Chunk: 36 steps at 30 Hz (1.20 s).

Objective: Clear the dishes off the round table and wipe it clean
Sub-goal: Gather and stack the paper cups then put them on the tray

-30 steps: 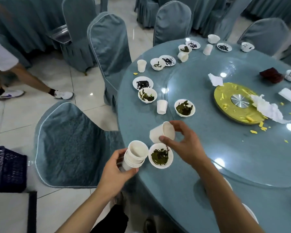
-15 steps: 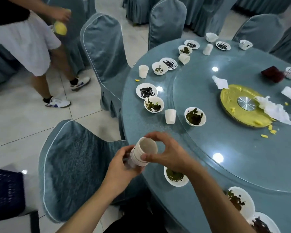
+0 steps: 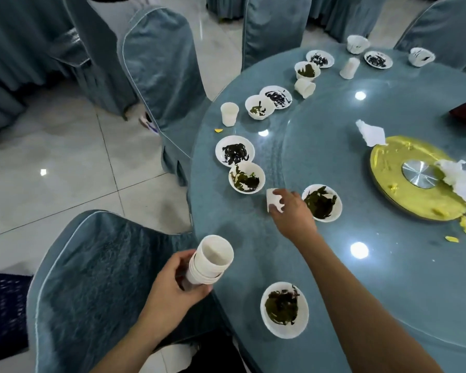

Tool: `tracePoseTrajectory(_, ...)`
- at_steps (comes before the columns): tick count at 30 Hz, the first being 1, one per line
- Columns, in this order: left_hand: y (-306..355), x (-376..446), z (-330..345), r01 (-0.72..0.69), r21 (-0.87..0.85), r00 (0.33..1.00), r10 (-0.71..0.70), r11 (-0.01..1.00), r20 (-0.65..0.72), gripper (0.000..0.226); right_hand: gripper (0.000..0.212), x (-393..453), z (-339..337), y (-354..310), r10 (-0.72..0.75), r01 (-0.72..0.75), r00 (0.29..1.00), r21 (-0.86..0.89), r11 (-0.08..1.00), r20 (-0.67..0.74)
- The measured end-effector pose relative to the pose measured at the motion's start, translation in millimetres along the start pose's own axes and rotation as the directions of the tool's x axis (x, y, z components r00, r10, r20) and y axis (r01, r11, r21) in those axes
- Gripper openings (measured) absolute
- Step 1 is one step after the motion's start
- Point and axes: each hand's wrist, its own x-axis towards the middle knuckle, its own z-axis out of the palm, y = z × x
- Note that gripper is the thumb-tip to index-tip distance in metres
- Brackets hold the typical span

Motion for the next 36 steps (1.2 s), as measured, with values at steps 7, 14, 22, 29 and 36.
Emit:
tracePoseTrajectory(7,-10.2,0.1,-14.2,0.059,0.021,0.996,-0.057,0.998,-0.070,0.064,0.056,50.4,23.1,8.4,0.106,-0.075,0.990,-0.297,0.952,0.092)
tracePoseTrajectory(14,-12.1,-5.4,-28.6,0.032,0.028,0.994,-0.029,0.999,-0.110,0.065,0.024,39.1,33.4,20.3,0.060,-0.070,0.997,-0.327,0.942,-0.041)
tracePoseTrajectory(22,-17.9,-25.9,-63.0,-0.030,0.004,0.996,0.030,1.000,-0.079,0.064,0.013,-41.2,30.6,-2.4,0.027,-0.038,0.980,-0.054,0.998,-0.197)
tracePoseTrajectory(29,-27.7,-58.6,-139.2,-0.124,-0.041,0.992,0.122,0.991,-0.044,0.065,0.006,-134.4,51.3,-101.2,-0.023,0.112,0.942,0.249,0.962,-0.335)
tracePoseTrajectory(36,-65.8,-103.2,-234.9,-0.156,-0.059,0.985,0.151,0.986,-0.087,0.068,0.008,-218.9,86.1,-228.5,-0.103,0.262,0.937,0.476,0.839,-0.334)
